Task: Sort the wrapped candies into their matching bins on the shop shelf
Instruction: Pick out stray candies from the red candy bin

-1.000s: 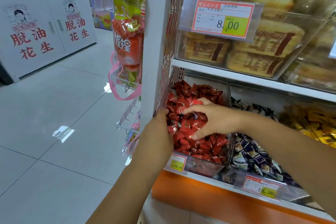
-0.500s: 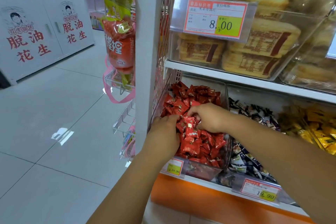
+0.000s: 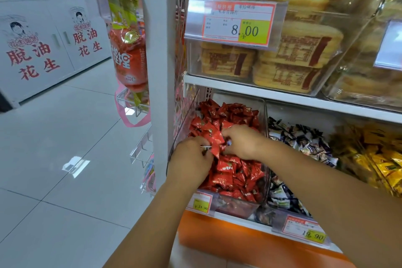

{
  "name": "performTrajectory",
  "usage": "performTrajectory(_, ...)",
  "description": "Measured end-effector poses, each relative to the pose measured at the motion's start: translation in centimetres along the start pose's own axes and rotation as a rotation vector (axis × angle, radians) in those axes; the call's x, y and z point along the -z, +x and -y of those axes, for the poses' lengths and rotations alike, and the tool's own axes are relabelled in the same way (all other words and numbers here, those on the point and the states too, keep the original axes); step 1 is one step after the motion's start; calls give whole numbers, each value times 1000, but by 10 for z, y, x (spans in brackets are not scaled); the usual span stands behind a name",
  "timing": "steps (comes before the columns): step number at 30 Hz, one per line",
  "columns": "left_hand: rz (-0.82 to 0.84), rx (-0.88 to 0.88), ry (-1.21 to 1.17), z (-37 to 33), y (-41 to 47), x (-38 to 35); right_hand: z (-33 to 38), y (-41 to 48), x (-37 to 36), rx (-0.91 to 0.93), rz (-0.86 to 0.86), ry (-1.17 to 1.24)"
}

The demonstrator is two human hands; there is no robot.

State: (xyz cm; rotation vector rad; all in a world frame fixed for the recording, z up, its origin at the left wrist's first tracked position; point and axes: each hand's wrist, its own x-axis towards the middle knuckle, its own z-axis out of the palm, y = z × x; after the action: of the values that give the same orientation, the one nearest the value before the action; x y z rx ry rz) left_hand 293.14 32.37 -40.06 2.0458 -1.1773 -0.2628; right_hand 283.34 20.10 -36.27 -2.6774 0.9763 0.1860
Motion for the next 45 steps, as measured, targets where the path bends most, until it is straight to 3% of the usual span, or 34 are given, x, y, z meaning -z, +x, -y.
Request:
performTrajectory(4,-71,-31,-16,-2,-3,2,-7,-12,14,2,-203,166)
performTrajectory(9,-168,-28,-122,-7,-1,9,-21,-32,25,-38,-224,593)
performTrajectory(14,-3,23,-274,-16,-6,9,-18,-49,25,-49,-257,589)
performTrajectory(17,79,-50,-430,-34,-10,6,-22,-67,23,-25,-306,798)
performTrajectory(20,145,-136,-435,-57,-9,-2,-34,-84,14,-17,-320,974)
performTrajectory(22,166,-173,-425,-69,-9,-11,-46,-93,11,-64,-431,1035)
performTrajectory(25,147,-211,-320,-78,-5,-19,-76,-106,8,-178,-617,973)
performTrajectory(29,147,-292,-1,-63,3,-21,-116,-118,2,-275,-542,671)
performTrajectory(32,359,-300,230,-49,-3,-23,-111,-115,2,-214,-613,548)
performTrajectory(34,455,-260,343,-38,-9,-26,-89,-108,8,-45,-618,495)
performTrajectory(36,442,-215,409,-23,-13,-25,-65,-91,17,114,-458,387)
performTrajectory(38,355,-217,464,-9,-18,-22,-45,-68,26,152,-194,216)
performTrajectory(42,198,-260,463,0,-24,-19,-17,-18,37,88,293,-321)
performTrajectory(45,120,-282,412,4,-24,-18,1,11,25,-7,577,-462)
